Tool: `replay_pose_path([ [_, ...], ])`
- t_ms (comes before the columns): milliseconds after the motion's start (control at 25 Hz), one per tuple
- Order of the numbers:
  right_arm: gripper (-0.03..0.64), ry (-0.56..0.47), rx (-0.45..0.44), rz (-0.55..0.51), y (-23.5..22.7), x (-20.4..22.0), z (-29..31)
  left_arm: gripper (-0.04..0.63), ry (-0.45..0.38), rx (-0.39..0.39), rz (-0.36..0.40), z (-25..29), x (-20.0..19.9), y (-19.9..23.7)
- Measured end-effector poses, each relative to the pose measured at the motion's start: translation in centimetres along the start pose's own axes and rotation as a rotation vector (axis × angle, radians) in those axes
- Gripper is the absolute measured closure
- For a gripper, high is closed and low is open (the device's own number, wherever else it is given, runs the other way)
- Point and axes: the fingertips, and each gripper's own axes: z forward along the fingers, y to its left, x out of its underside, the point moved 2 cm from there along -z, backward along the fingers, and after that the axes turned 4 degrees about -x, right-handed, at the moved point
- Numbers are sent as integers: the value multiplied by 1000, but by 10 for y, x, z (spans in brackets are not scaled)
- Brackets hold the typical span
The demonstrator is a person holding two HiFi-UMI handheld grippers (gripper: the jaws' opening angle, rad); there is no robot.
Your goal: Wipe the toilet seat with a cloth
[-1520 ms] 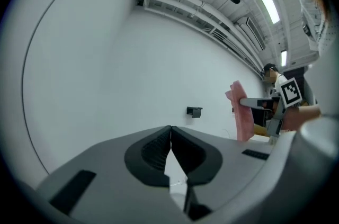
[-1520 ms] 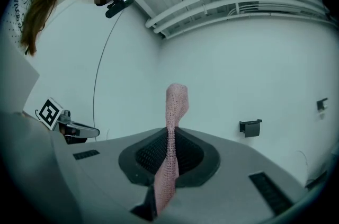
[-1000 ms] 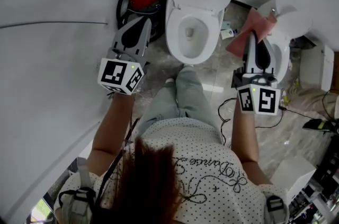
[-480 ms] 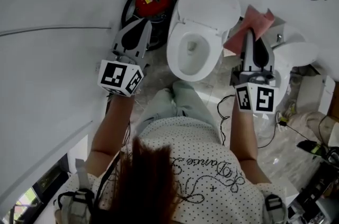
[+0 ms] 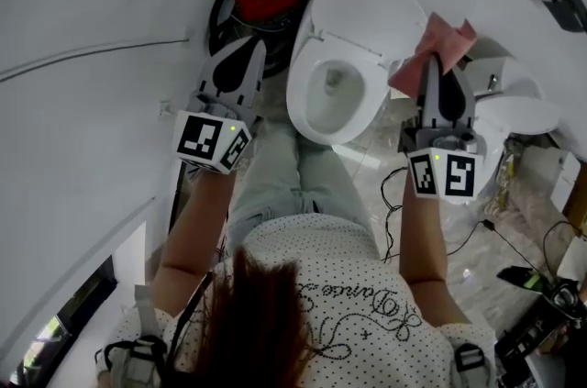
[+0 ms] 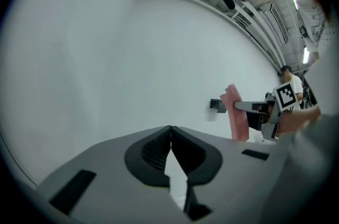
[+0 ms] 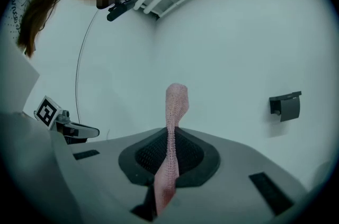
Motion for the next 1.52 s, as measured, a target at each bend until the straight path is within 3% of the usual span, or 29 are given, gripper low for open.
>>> replay_pose_path([
  [200, 598, 69, 11, 28, 12, 30, 25, 603, 35, 46, -41, 32, 17, 22],
  [760, 598, 177, 157, 103, 32, 121, 89, 603, 71, 228, -20, 127, 55, 75],
  [1160, 598, 242, 111, 194, 24, 217, 118, 603, 100, 170, -56, 164, 131, 83],
  [1520, 595, 290, 56, 277, 9, 340, 134, 603, 169, 89, -84, 188, 230, 82],
])
